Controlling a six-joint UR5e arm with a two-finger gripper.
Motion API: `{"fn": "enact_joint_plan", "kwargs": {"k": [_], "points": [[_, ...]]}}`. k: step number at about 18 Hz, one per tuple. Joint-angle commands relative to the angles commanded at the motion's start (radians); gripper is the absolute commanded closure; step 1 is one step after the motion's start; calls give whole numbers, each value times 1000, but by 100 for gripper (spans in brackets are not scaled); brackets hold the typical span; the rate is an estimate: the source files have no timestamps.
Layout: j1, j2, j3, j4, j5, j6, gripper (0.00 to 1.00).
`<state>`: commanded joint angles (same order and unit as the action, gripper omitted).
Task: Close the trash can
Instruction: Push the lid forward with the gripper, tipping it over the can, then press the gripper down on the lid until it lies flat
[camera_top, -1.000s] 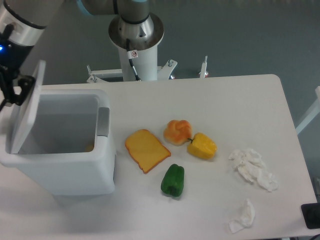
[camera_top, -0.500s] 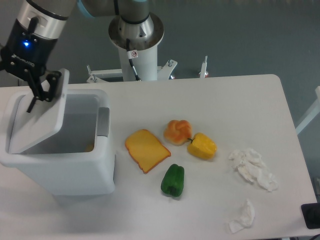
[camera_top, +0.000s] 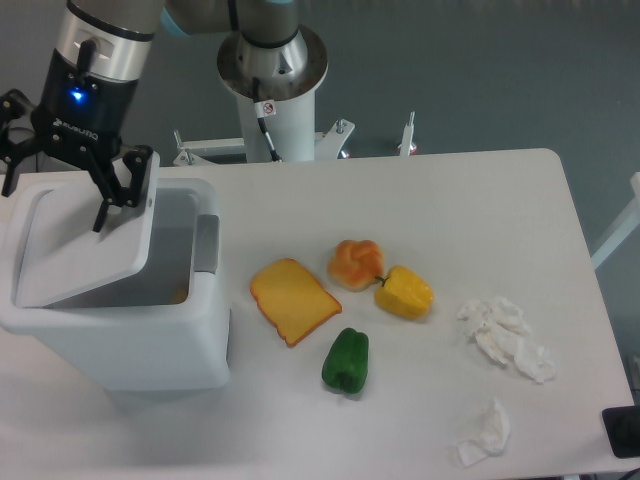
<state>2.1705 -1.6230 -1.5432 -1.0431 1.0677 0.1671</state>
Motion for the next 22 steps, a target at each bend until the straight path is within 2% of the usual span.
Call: {"fn": "enact_joint_plan", "kwargs": {"k": [4,22], "points": [[5,0,-15,2,64,72,0],[37,-2,-55,0,67,121,0]]}}
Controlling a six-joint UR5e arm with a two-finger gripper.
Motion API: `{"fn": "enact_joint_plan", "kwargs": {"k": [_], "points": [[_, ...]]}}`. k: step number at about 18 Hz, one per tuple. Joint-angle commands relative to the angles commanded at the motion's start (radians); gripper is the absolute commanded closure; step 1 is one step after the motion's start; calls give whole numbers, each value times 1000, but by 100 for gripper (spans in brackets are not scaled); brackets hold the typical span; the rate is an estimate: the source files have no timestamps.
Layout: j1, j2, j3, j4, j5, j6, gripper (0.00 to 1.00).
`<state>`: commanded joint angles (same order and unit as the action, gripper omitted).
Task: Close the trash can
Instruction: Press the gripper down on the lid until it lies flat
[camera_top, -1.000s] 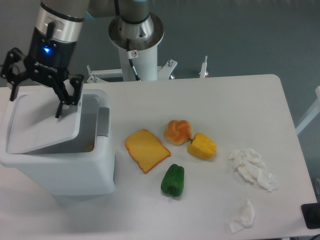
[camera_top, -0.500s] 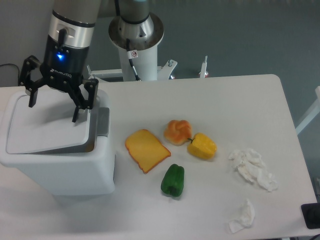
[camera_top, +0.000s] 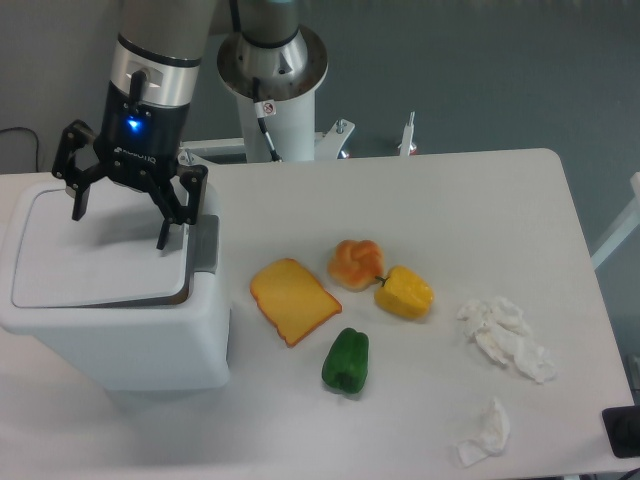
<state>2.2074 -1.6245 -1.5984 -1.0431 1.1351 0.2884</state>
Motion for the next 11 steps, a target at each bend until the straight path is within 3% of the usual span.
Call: {"fn": "enact_joint_plan", "kwargs": {"k": [11], "points": [[2,-3,-14,0,11,0,0]]}}
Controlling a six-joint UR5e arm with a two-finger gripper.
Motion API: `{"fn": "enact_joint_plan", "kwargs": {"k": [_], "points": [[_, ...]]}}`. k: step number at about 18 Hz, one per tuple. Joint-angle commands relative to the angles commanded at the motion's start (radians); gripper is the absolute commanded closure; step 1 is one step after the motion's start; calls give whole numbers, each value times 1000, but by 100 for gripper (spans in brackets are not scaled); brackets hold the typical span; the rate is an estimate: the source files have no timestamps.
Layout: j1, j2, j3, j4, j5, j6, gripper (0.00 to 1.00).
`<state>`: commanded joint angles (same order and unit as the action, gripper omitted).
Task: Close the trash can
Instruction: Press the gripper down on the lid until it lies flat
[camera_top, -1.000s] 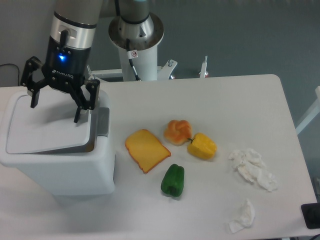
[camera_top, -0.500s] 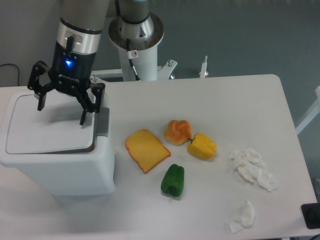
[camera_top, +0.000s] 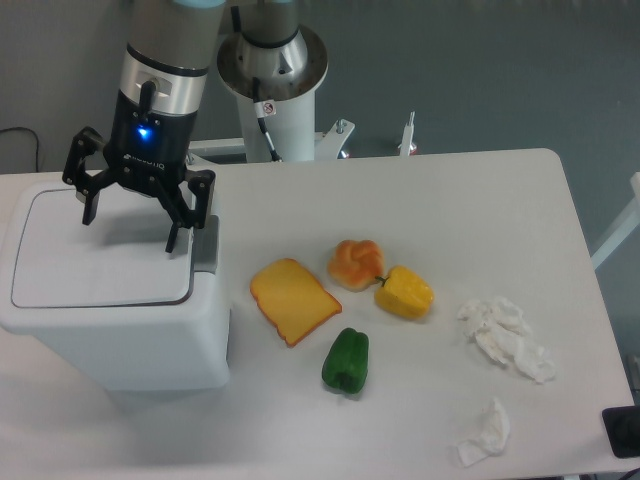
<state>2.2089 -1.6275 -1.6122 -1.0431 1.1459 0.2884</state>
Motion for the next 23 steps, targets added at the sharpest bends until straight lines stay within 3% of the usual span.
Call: {"fn": "enact_joint_plan", "kwargs": {"k": [23], "points": [[6,3,-28,-2,0,8,0]]}}
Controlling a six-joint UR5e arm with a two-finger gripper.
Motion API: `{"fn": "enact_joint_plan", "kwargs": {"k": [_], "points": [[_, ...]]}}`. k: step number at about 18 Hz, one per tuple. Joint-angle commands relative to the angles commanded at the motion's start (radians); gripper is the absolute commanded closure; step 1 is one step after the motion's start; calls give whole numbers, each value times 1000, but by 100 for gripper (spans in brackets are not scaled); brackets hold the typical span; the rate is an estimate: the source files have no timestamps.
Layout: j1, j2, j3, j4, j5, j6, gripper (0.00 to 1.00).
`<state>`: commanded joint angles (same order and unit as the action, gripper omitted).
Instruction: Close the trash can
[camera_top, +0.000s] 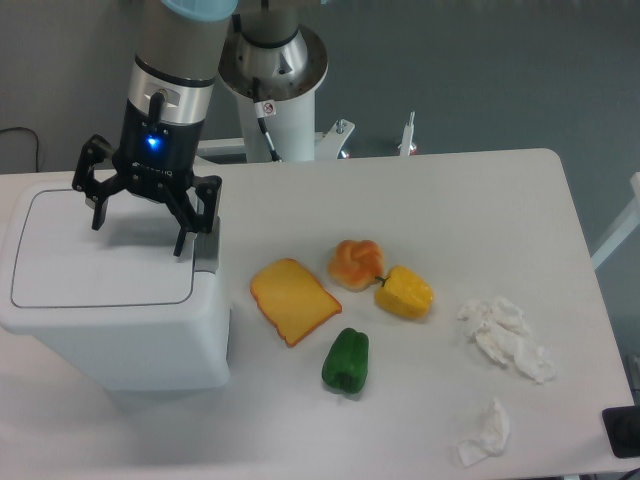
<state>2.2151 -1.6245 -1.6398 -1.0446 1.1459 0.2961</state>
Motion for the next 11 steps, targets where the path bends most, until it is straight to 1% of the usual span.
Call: {"fn": "enact_joint_plan", "kwargs": {"k": [5,9,11], "points": [[0,9,2,0,-2,0,0],[9,18,23,-6,-3,0,0],[28,26,34,-6,-2,0,0]]}}
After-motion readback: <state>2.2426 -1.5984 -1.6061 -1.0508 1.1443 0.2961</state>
